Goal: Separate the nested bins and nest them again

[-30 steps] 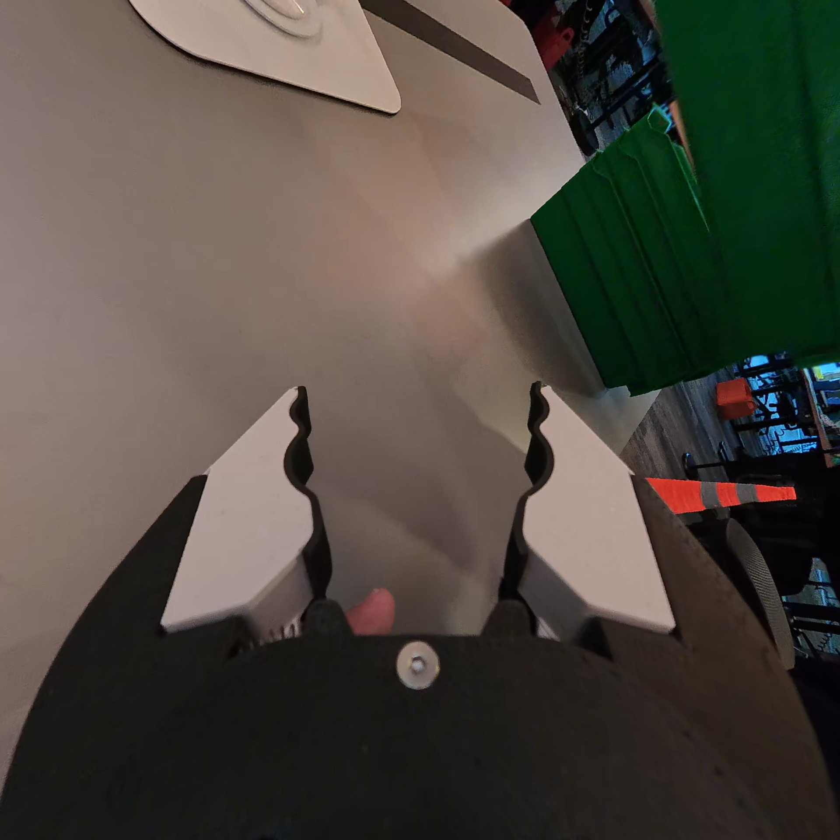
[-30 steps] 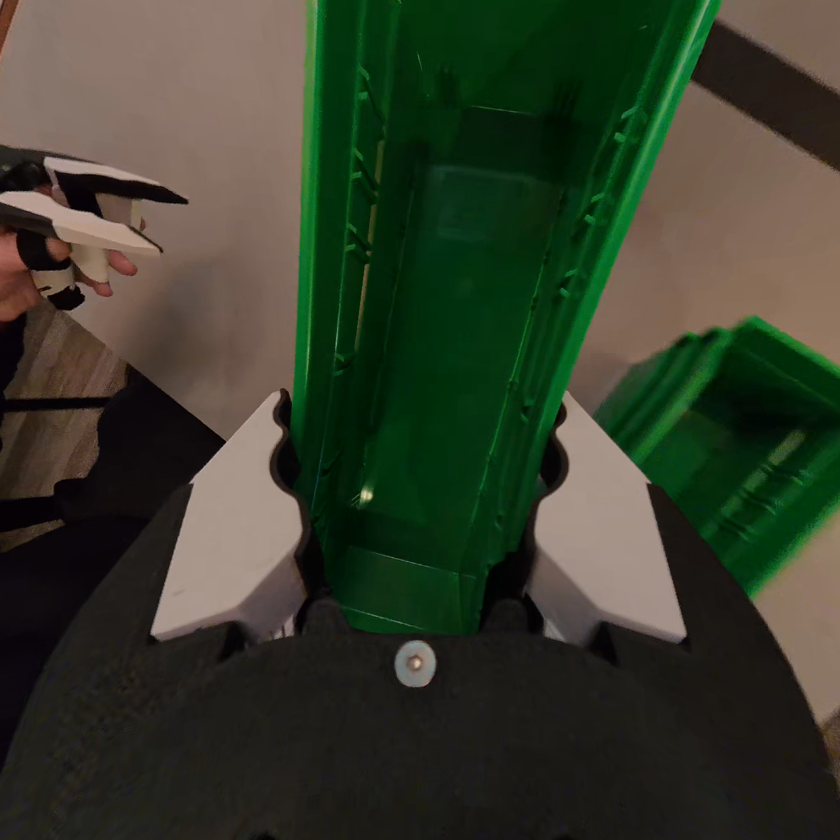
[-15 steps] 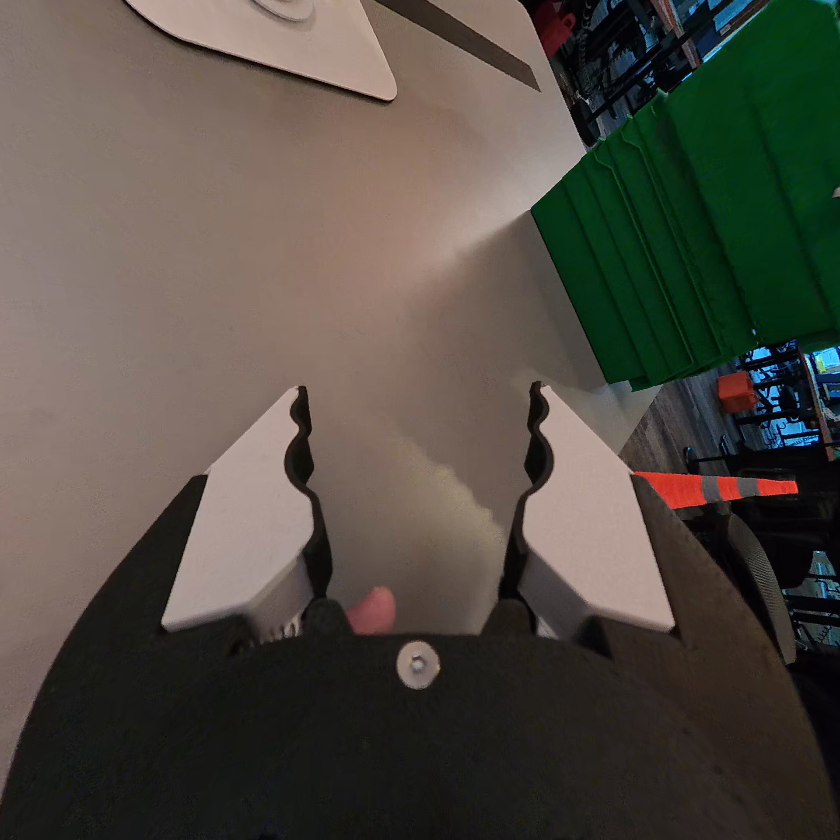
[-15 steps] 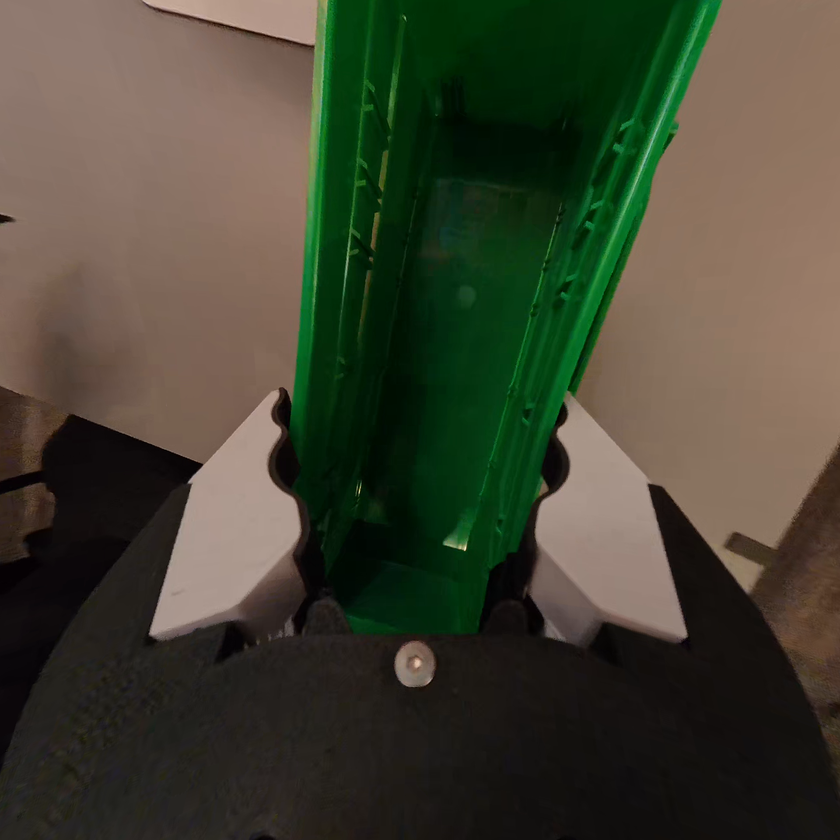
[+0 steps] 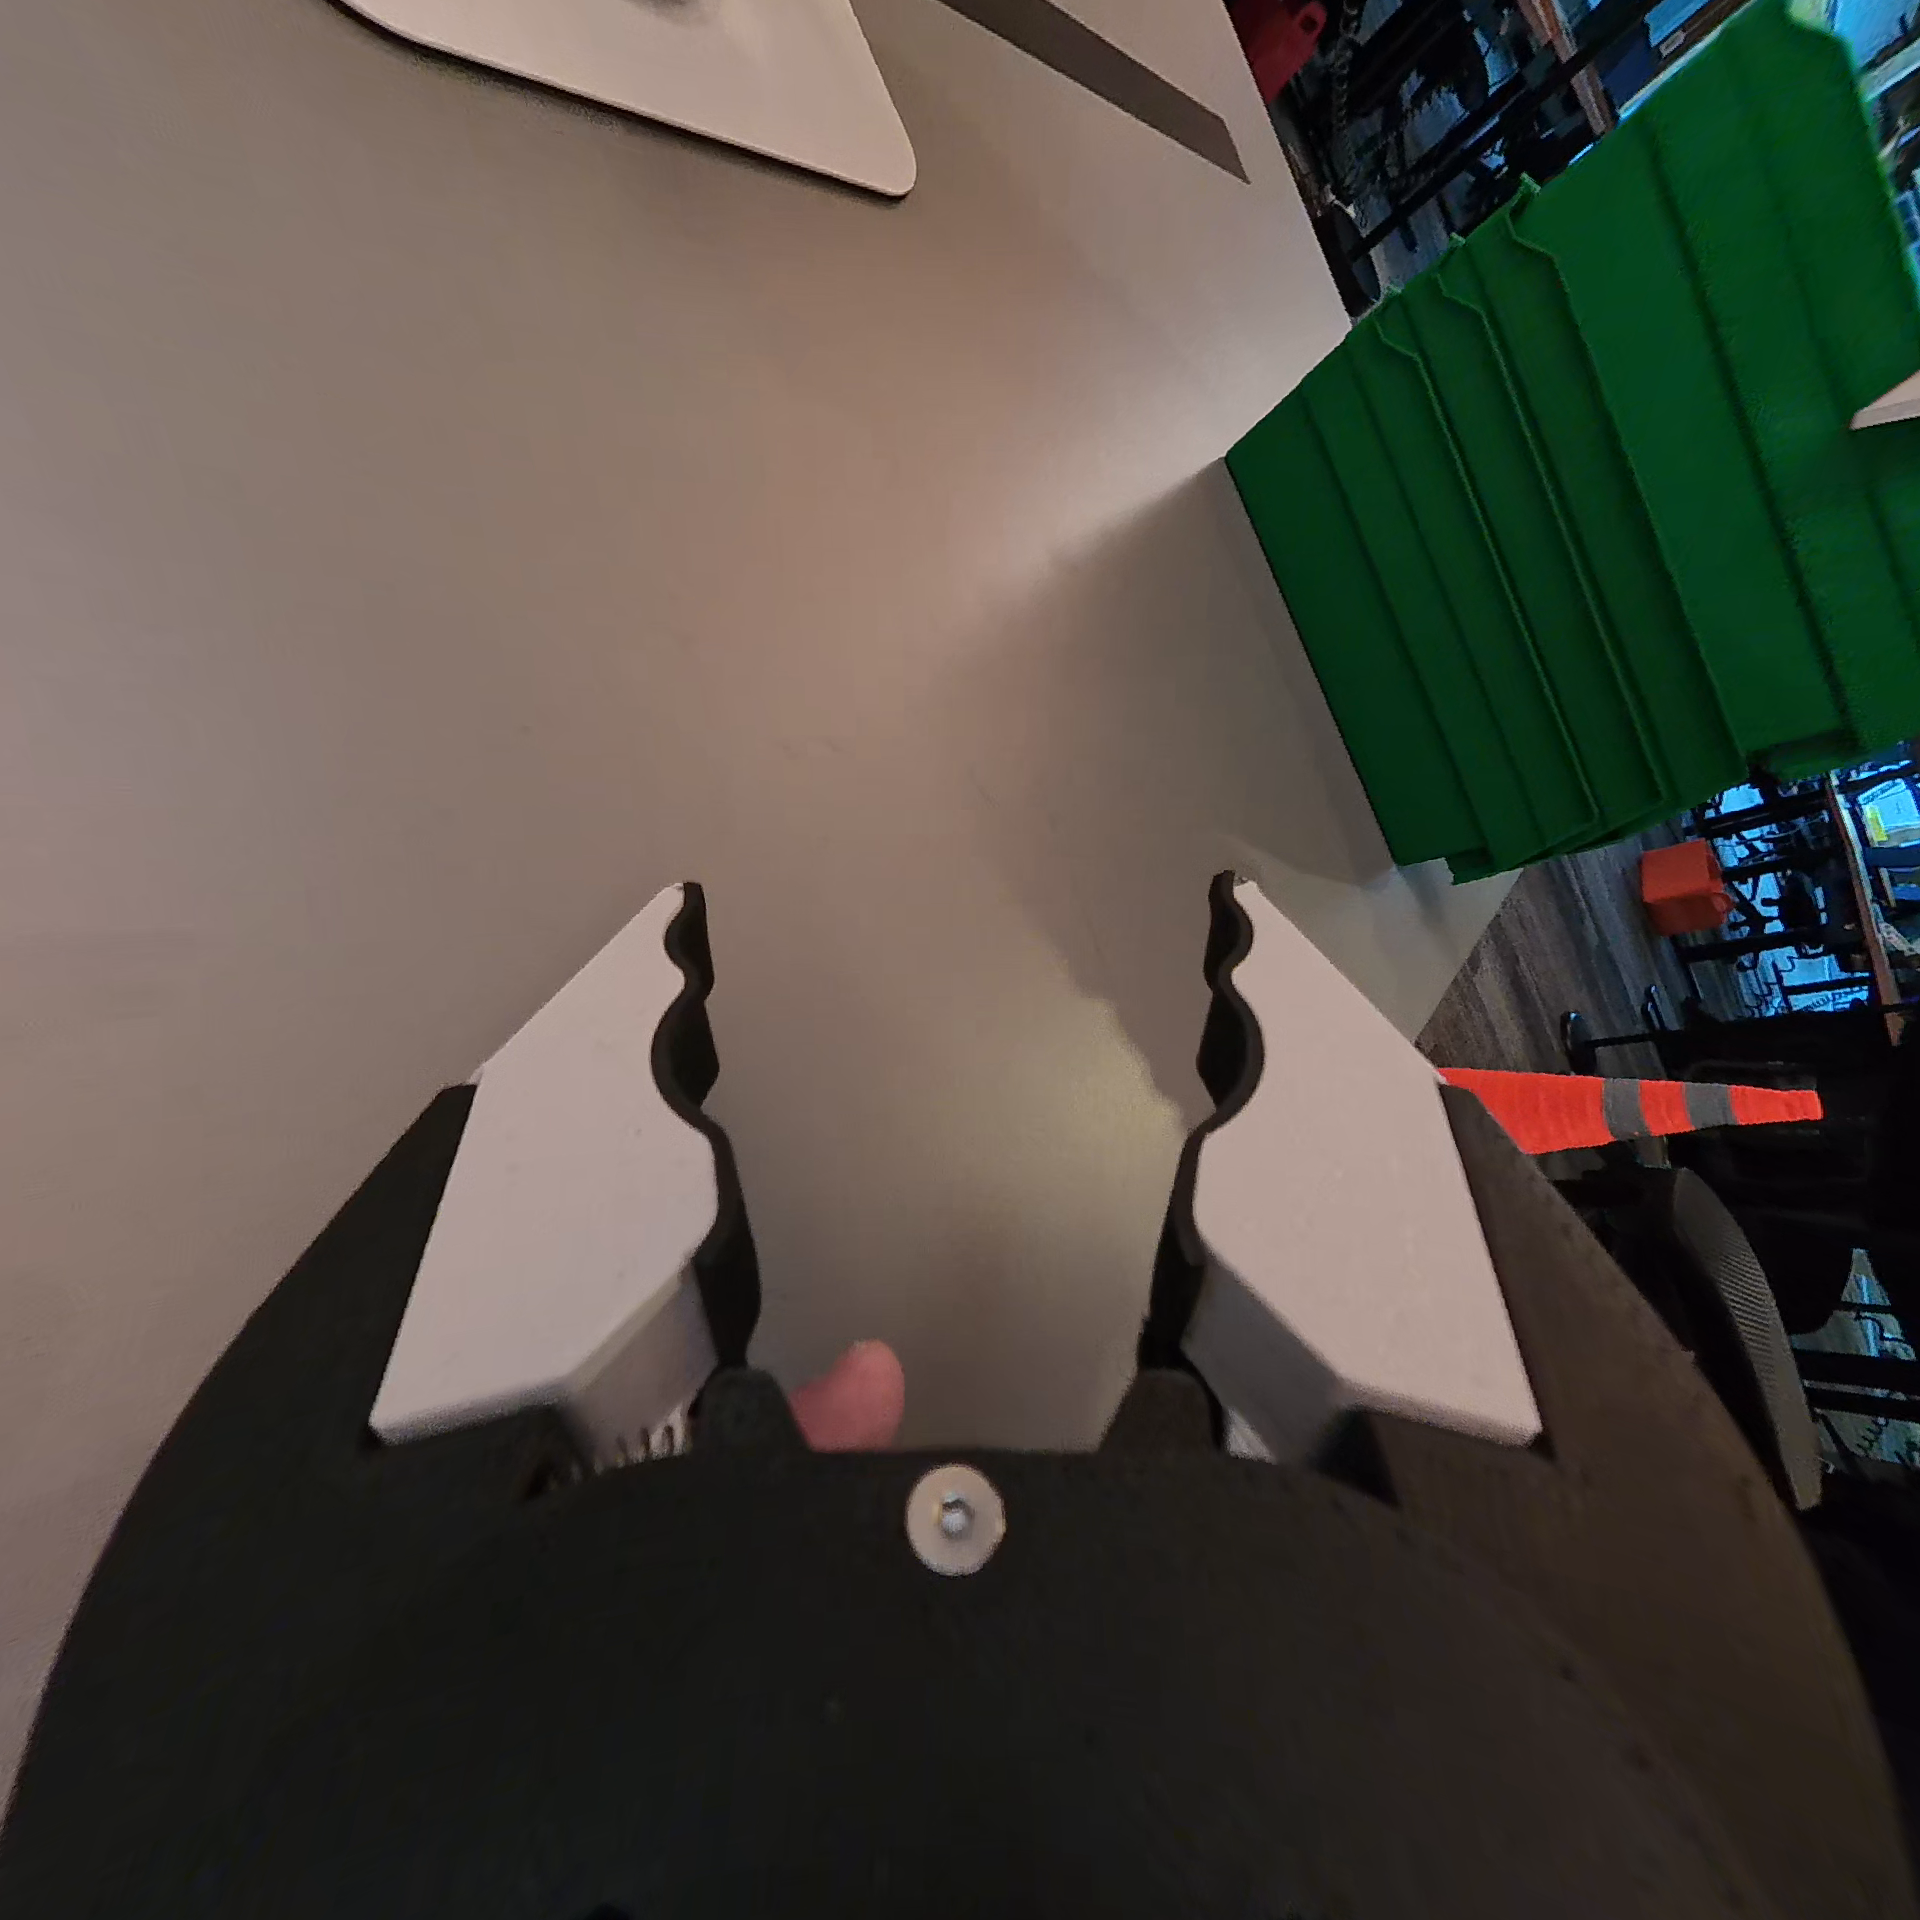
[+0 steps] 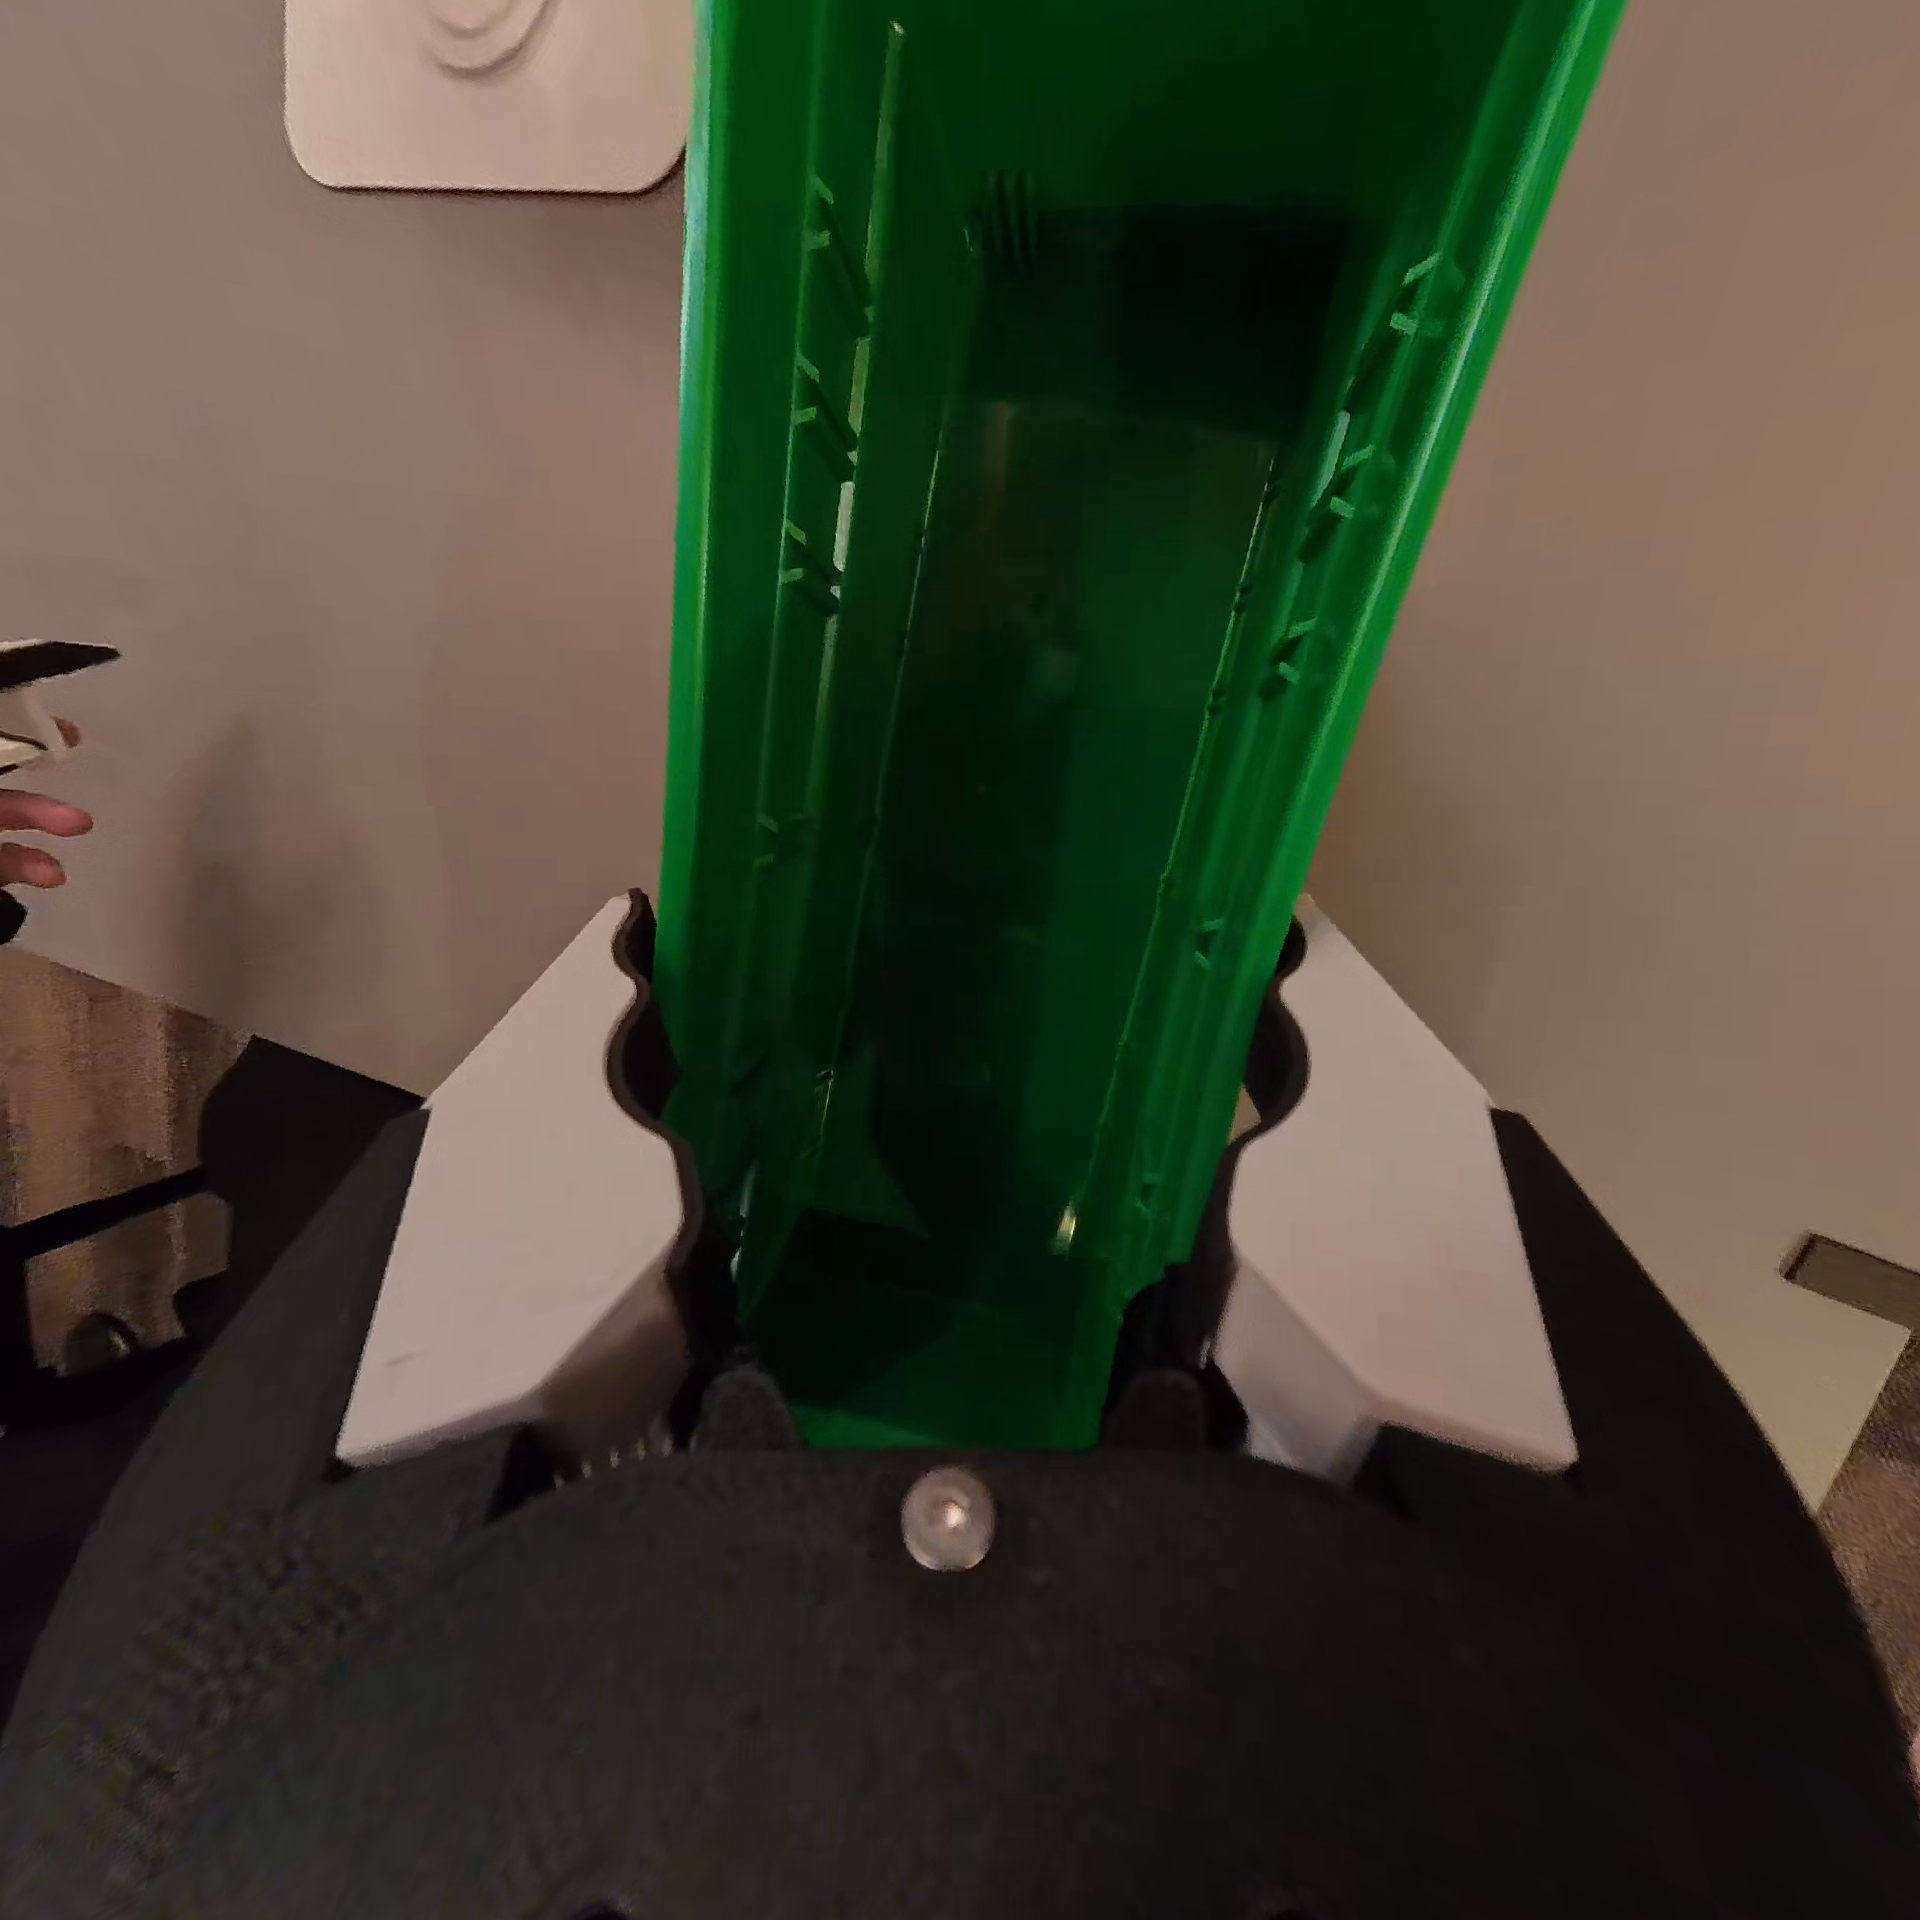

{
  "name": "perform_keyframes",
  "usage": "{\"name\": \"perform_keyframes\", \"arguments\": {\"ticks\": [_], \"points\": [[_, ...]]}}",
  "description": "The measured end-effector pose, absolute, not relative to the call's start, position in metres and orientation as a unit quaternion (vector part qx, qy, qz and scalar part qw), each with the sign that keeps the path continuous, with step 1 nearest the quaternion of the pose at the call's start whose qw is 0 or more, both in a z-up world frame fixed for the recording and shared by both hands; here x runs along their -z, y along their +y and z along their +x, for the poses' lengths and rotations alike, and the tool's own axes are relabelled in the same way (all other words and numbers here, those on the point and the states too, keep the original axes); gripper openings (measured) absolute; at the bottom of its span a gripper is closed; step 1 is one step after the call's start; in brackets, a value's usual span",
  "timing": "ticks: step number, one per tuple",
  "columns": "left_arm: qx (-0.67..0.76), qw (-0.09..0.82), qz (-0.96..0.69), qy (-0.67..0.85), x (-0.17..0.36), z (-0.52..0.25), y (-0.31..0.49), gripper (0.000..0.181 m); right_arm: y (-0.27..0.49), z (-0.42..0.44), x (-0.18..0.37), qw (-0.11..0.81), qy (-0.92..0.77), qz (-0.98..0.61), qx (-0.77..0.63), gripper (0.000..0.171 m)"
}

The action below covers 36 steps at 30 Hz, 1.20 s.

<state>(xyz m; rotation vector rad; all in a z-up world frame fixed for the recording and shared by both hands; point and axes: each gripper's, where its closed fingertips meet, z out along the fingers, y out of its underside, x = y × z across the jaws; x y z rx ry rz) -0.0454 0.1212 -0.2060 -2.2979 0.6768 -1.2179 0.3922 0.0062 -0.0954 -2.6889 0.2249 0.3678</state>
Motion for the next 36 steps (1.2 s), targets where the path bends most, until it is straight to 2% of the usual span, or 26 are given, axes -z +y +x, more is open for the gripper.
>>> {"name": "perform_keyframes", "arguments": {"ticks": [6, 10, 11, 14, 19, 30, 36], "points": [[0.441, 0.221, -0.834, 0.247, 0.209, -0.043, 0.119, 0.094, 0.007, 0.386, 0.134, 0.156, 0.056, -0.984, -0.065, 0.133], [0.44, 0.222, -0.834, 0.247, 0.208, -0.044, 0.119, 0.094, 0.009, 0.382, 0.143, 0.142, 0.043, -0.987, -0.055, 0.139], [0.441, 0.222, -0.834, 0.246, 0.208, -0.044, 0.12, 0.094, 0.009, 0.382, 0.143, 0.142, 0.042, -0.987, -0.057, 0.139], [0.441, 0.221, -0.834, 0.246, 0.209, -0.044, 0.12, 0.094, 0.008, 0.379, 0.139, 0.148, 0.037, -0.986, -0.07, 0.121], [0.441, 0.217, -0.834, 0.25, 0.211, -0.041, 0.117, 0.094, 0.01, 0.375, 0.134, 0.18, 0.04, -0.98, -0.077, 0.113], [0.44, 0.218, -0.834, 0.251, 0.211, -0.04, 0.117, 0.094, 0.014, 0.375, 0.129, 0.236, 0.059, -0.966, -0.088, 0.111], [0.44, 0.218, -0.835, 0.249, 0.212, -0.041, 0.118, 0.094, 0.019, 0.375, 0.106, 0.28, 0.059, -0.955, -0.08, 0.108]]}}
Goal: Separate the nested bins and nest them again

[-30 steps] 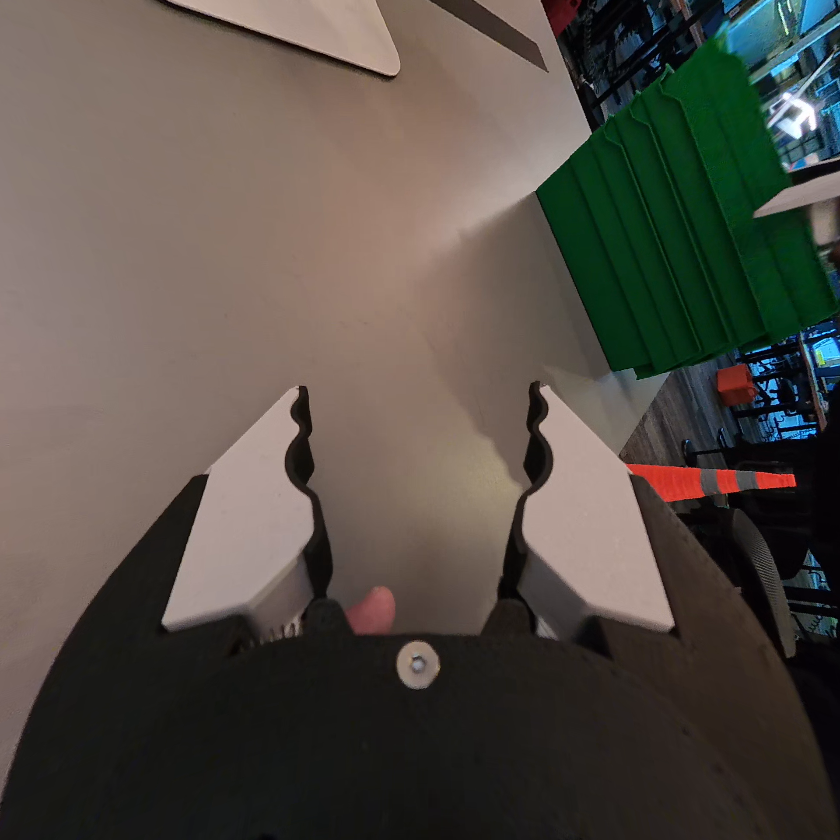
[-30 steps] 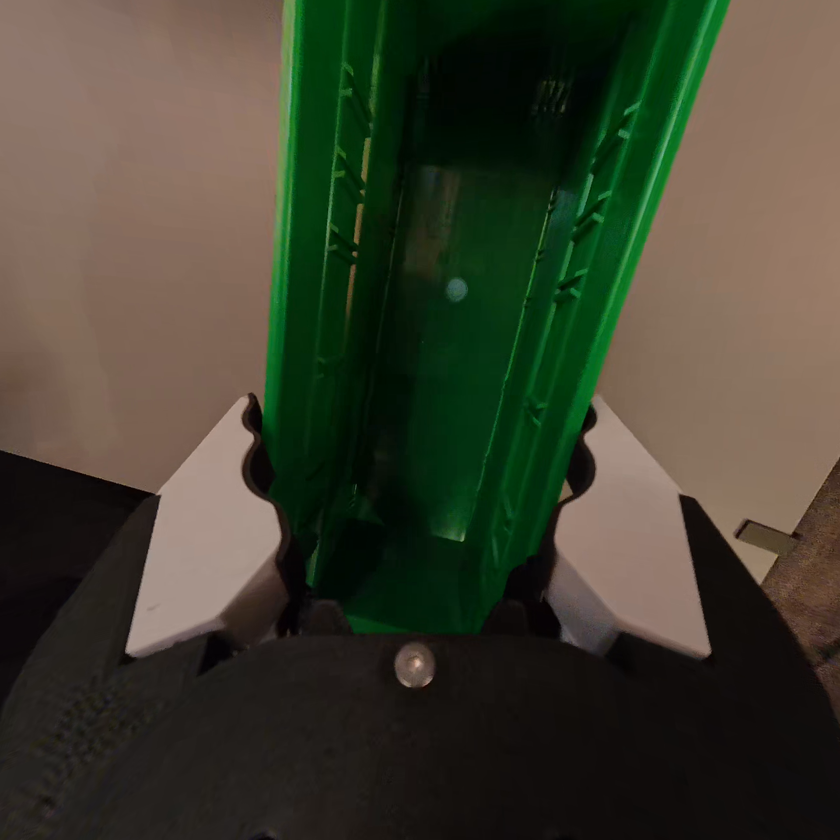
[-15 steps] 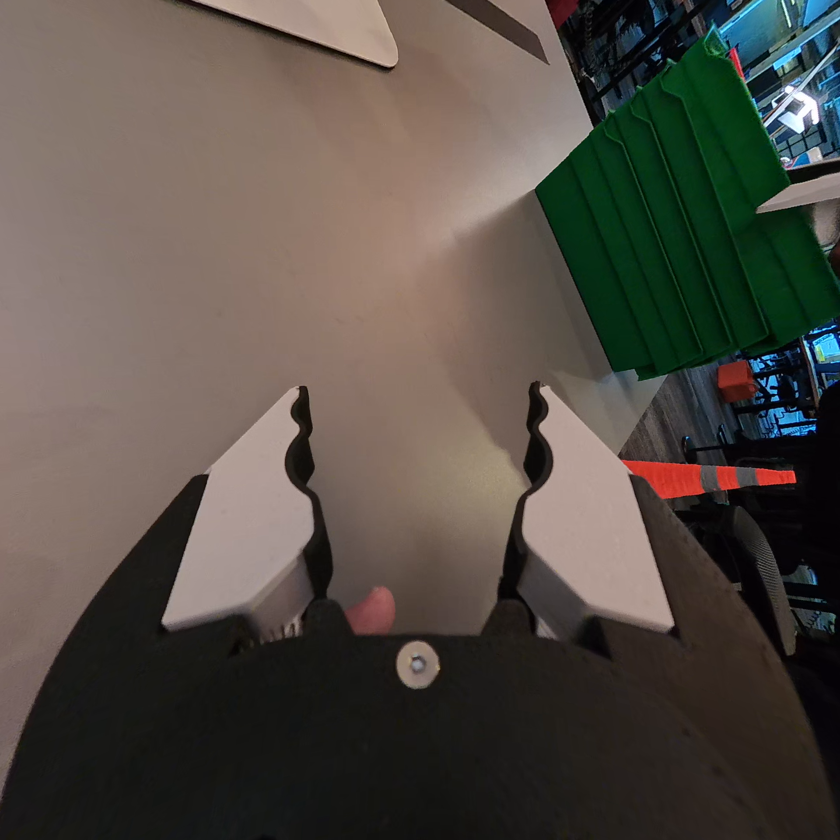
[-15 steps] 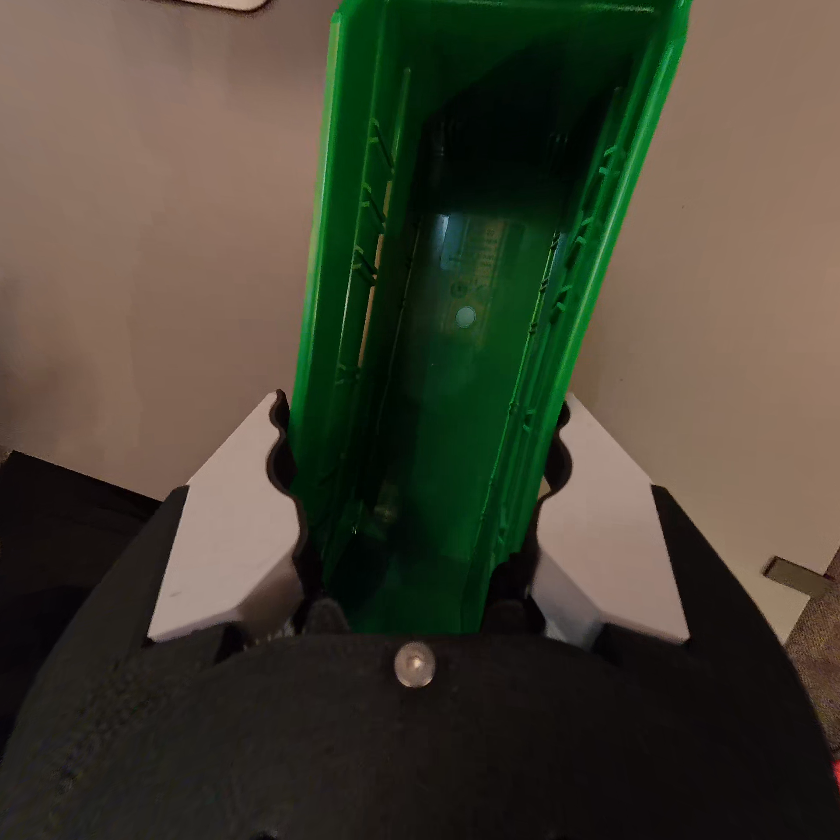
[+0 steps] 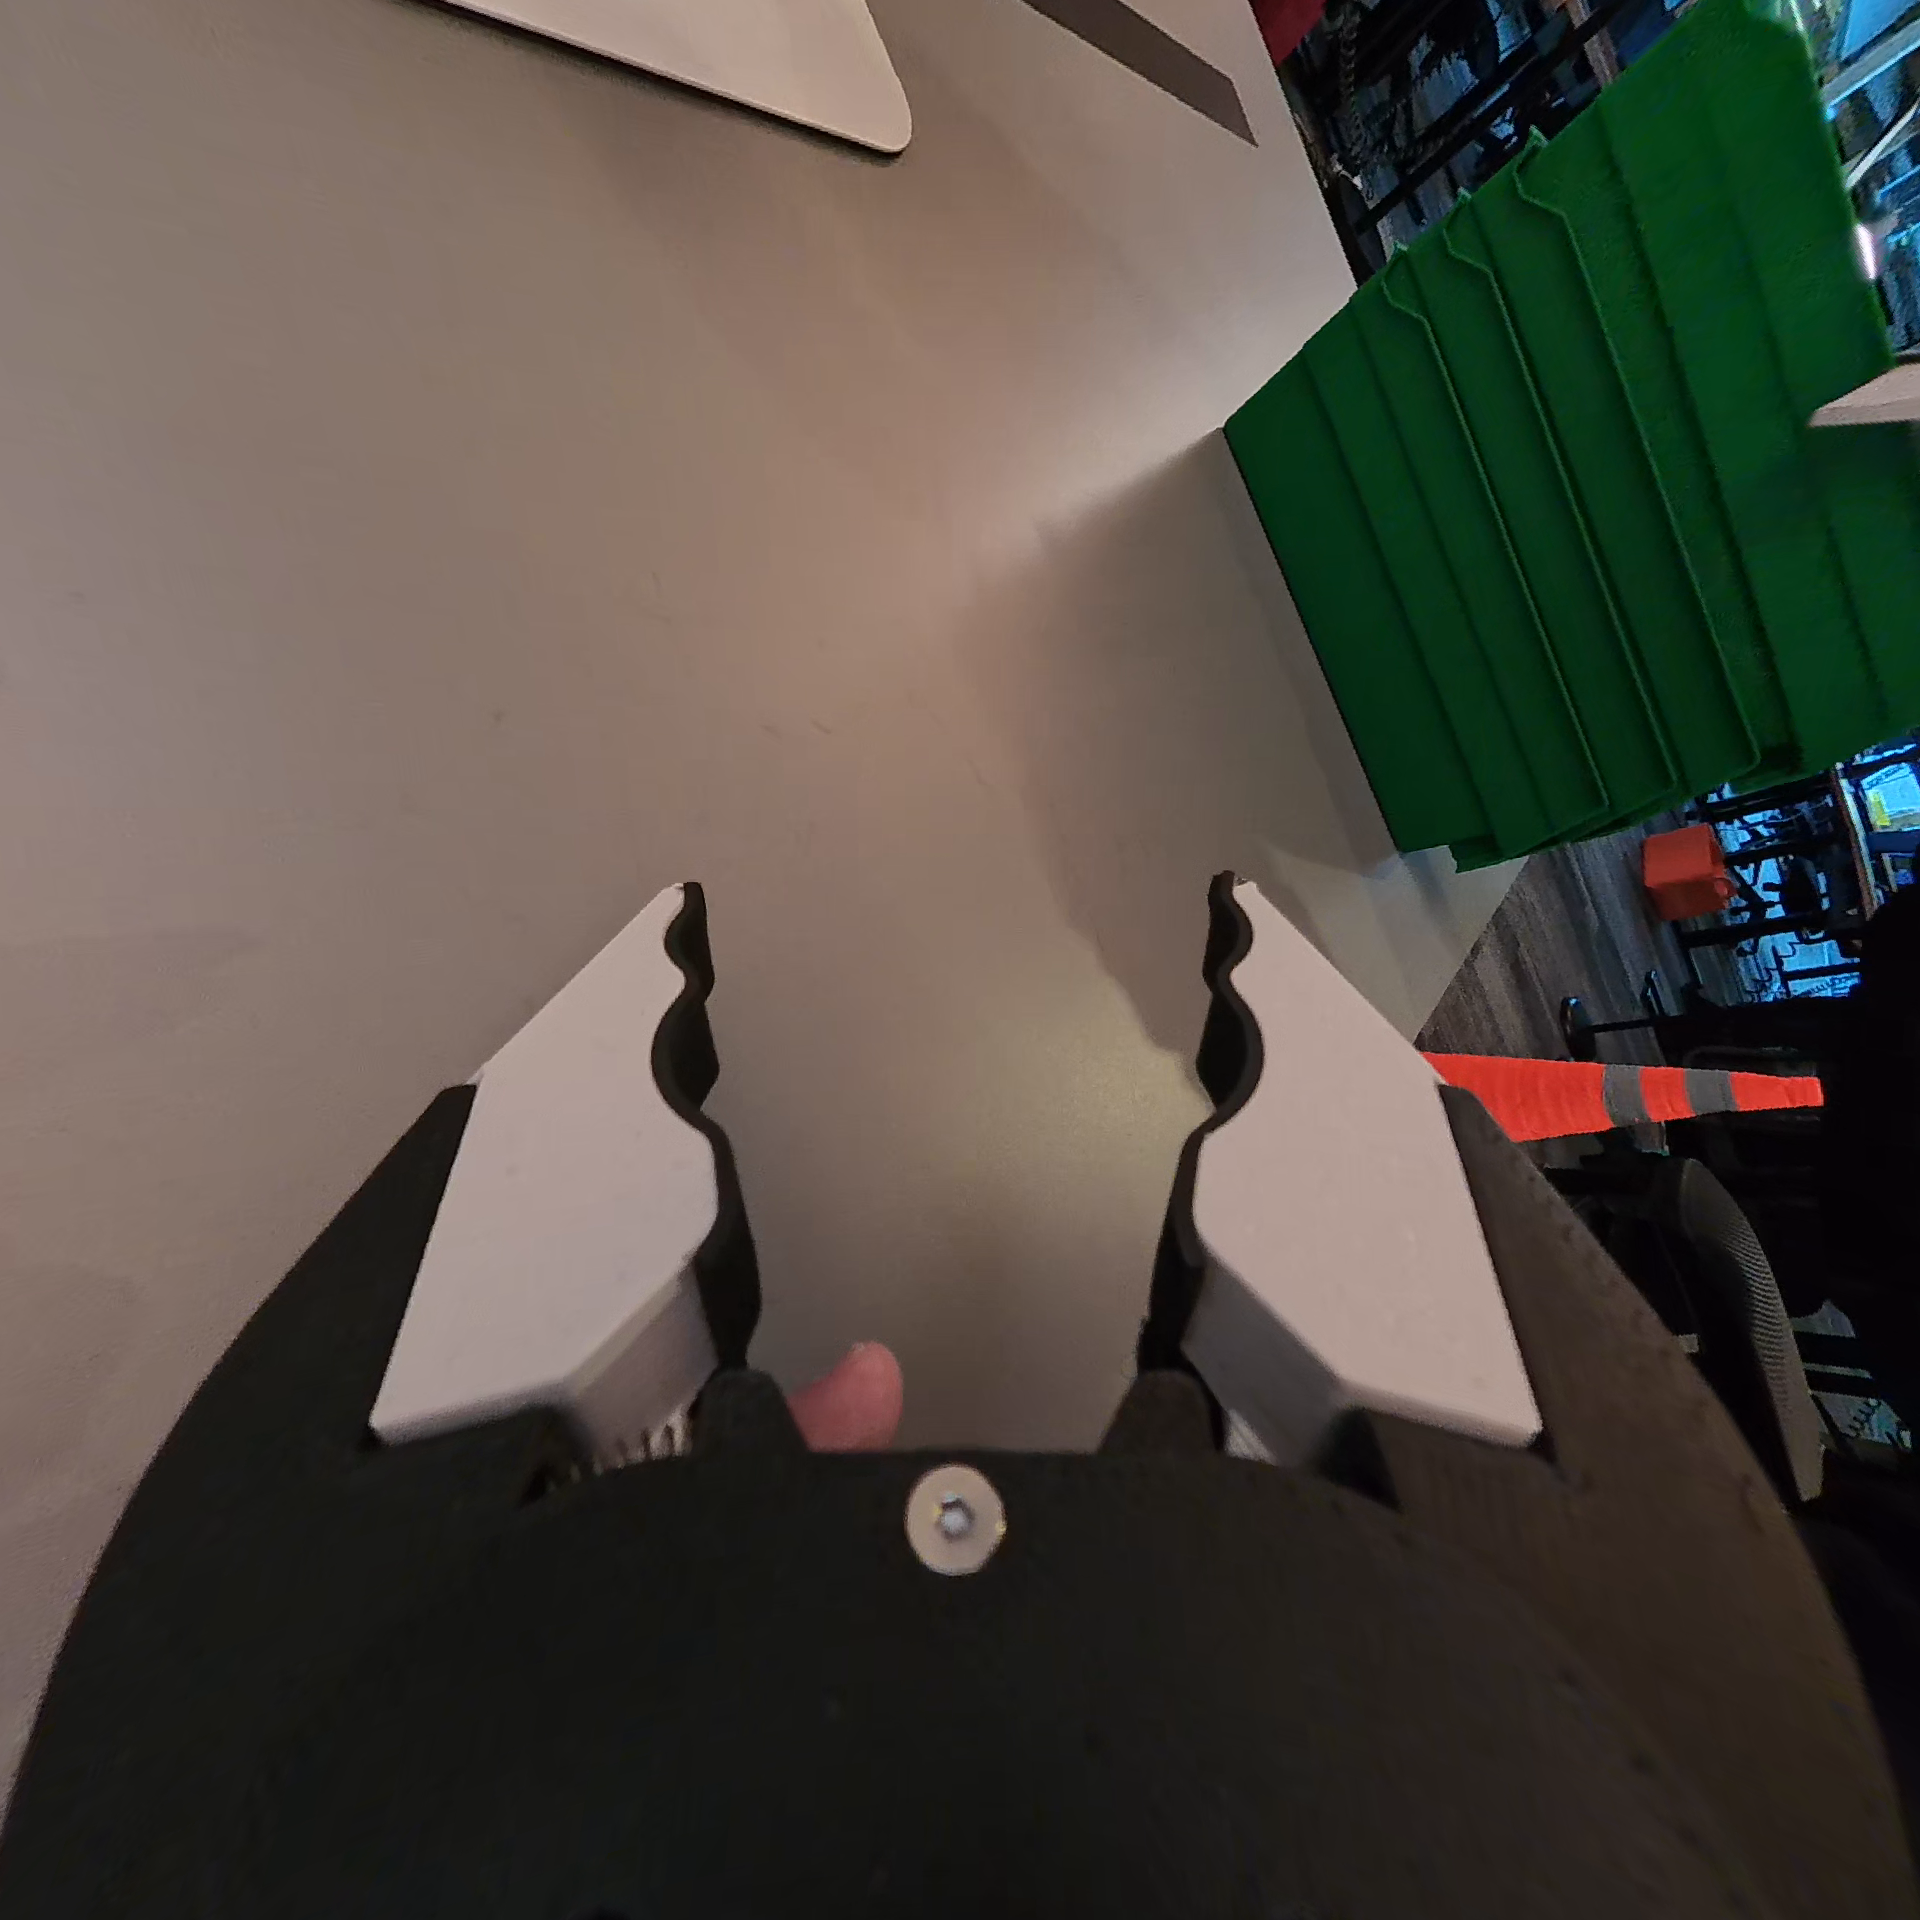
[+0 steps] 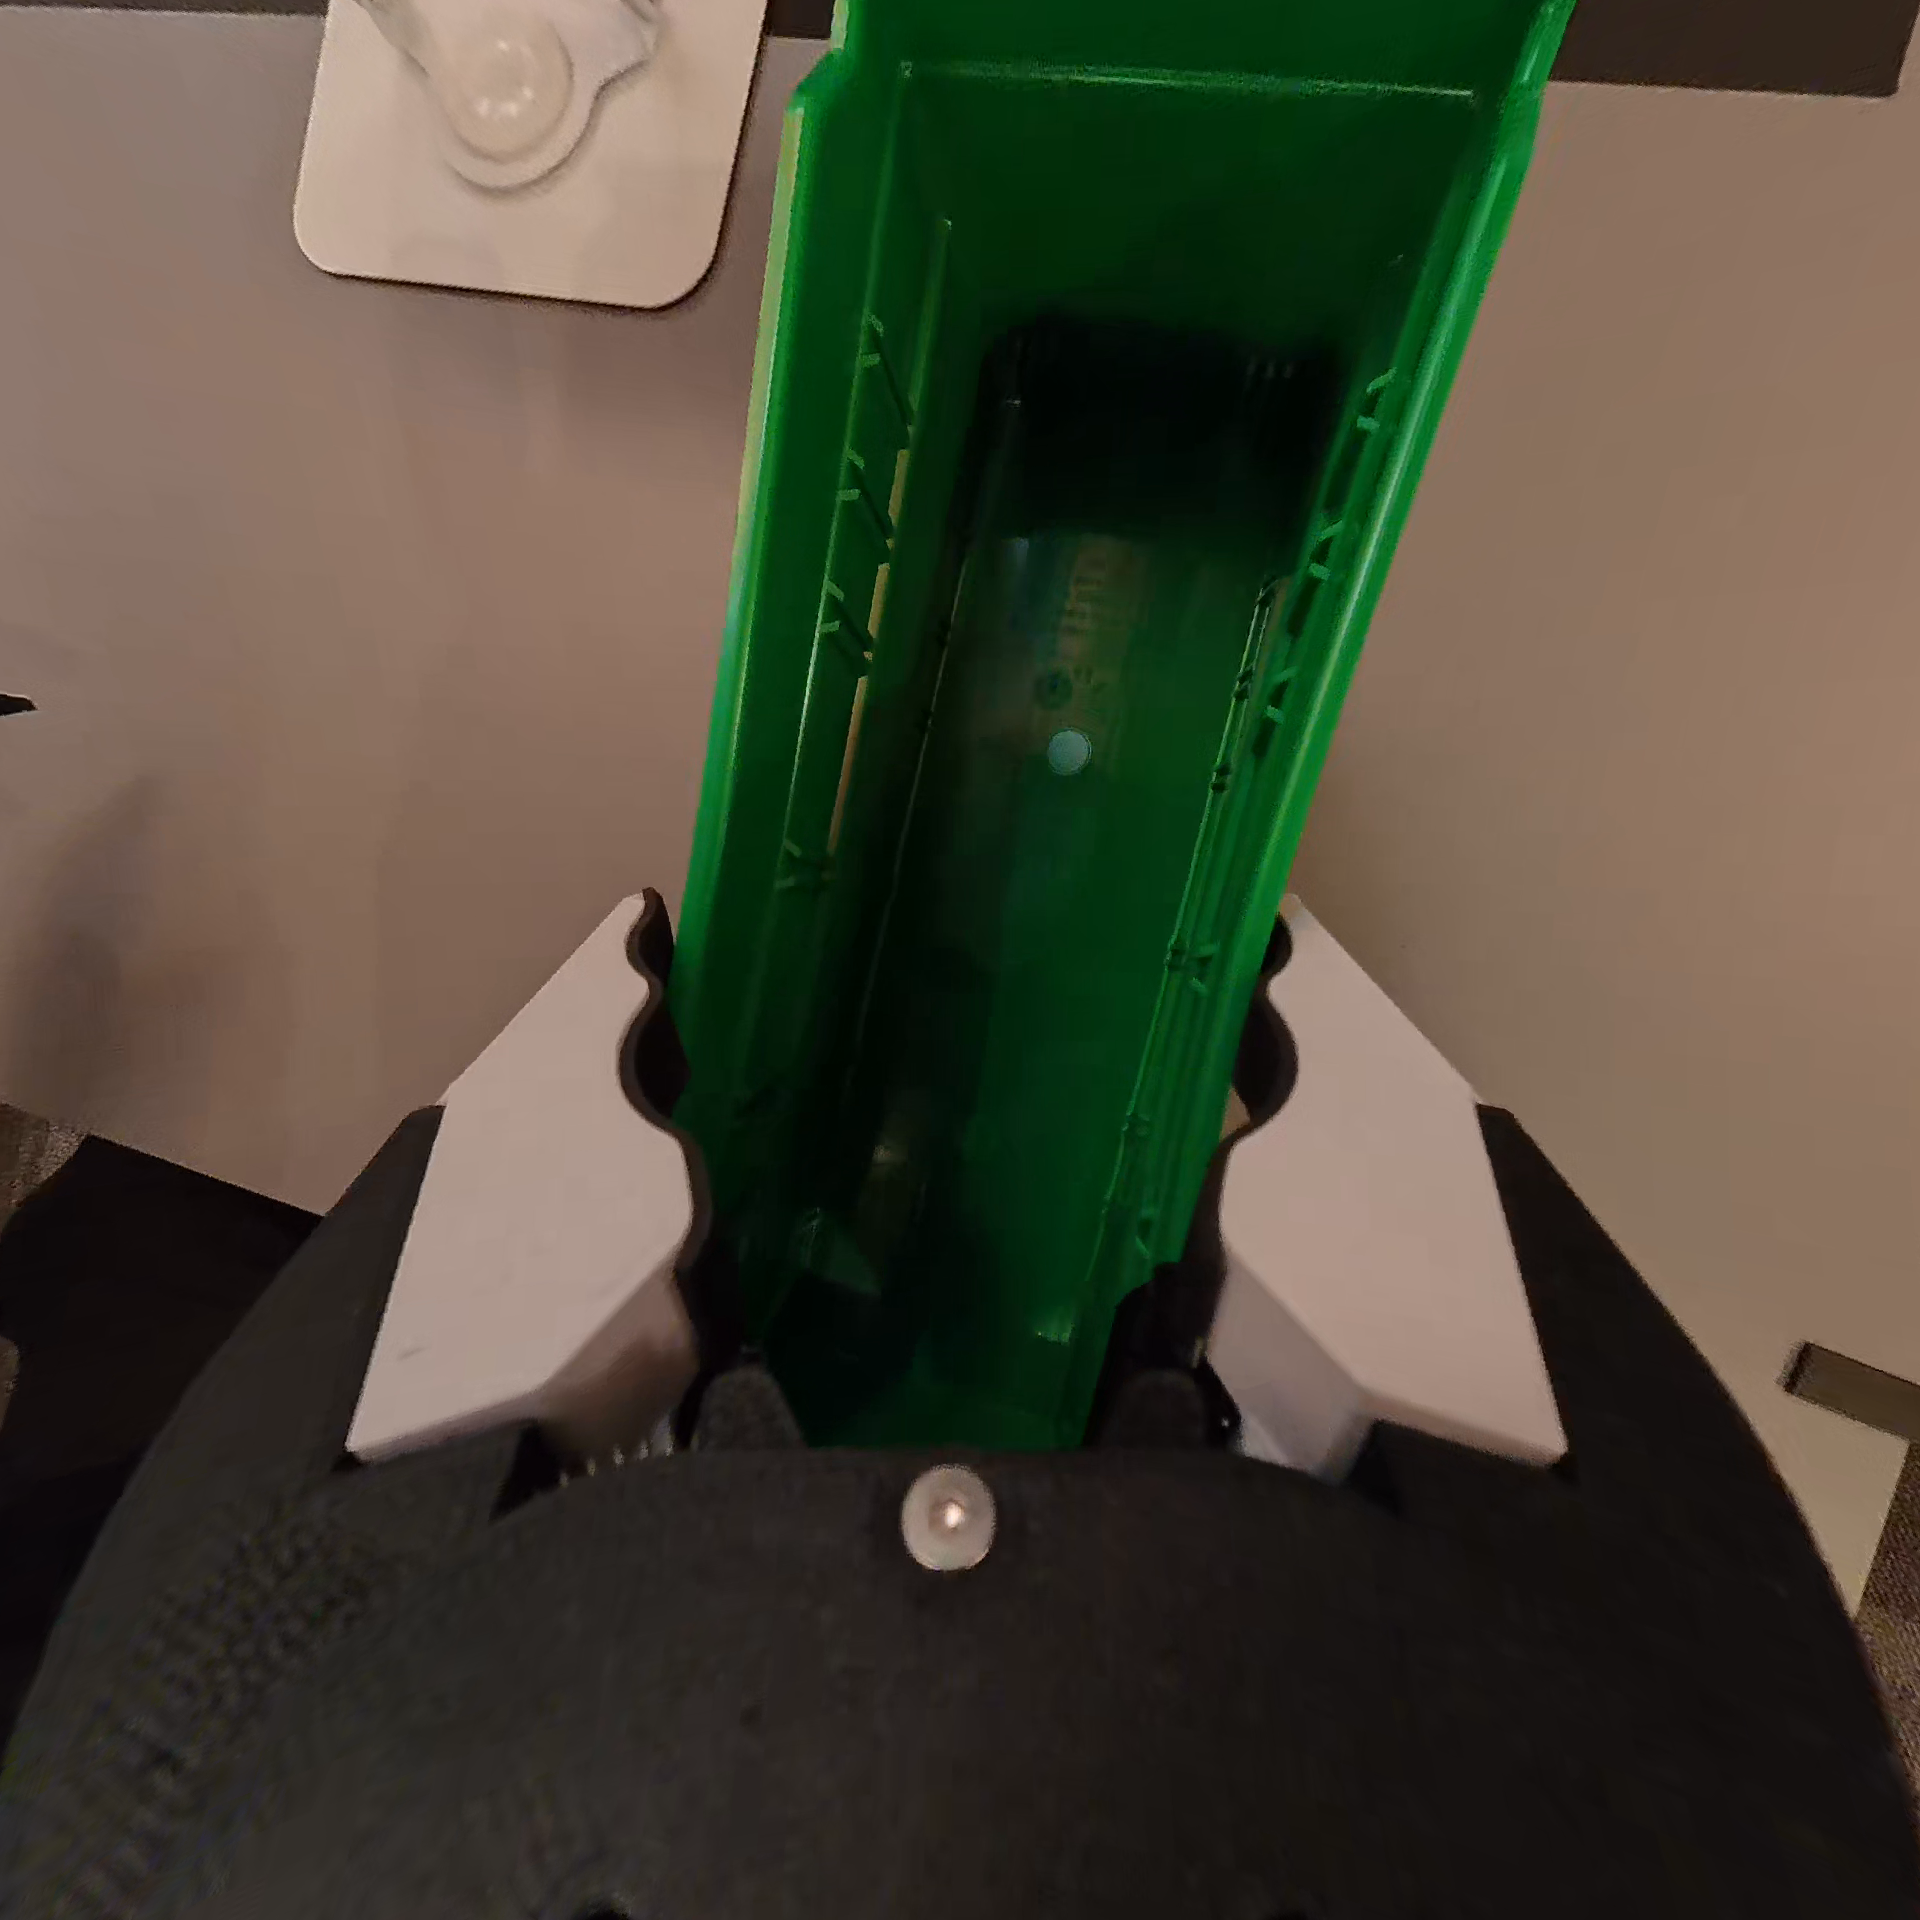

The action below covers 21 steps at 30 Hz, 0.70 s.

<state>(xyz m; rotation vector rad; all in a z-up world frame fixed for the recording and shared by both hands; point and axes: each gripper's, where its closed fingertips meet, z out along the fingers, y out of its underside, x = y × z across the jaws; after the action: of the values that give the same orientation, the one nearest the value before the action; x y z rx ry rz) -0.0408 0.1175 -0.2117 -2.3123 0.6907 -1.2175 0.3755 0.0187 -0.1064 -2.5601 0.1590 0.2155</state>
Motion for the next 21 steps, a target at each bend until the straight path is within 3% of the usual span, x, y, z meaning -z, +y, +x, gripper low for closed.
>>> {"name": "perform_keyframes", "arguments": {"ticks": [4, 16, 21], "points": [[0.441, 0.217, -0.834, 0.252, 0.211, -0.039, 0.116, 0.094, 0.02, 0.375, 0.12, 0.271, 0.056, -0.957, -0.082, 0.113], [0.442, 0.218, -0.83, 0.26, 0.207, -0.036, 0.113, 0.095, 0.01, 0.371, 0.154, 0.199, 0.041, -0.976, -0.084, 0.15], [0.443, 0.226, -0.829, 0.256, 0.202, -0.04, 0.115, 0.095, 0.015, 0.377, 0.107, 0.299, 0.065, -0.941, -0.146, 0.145]]}}
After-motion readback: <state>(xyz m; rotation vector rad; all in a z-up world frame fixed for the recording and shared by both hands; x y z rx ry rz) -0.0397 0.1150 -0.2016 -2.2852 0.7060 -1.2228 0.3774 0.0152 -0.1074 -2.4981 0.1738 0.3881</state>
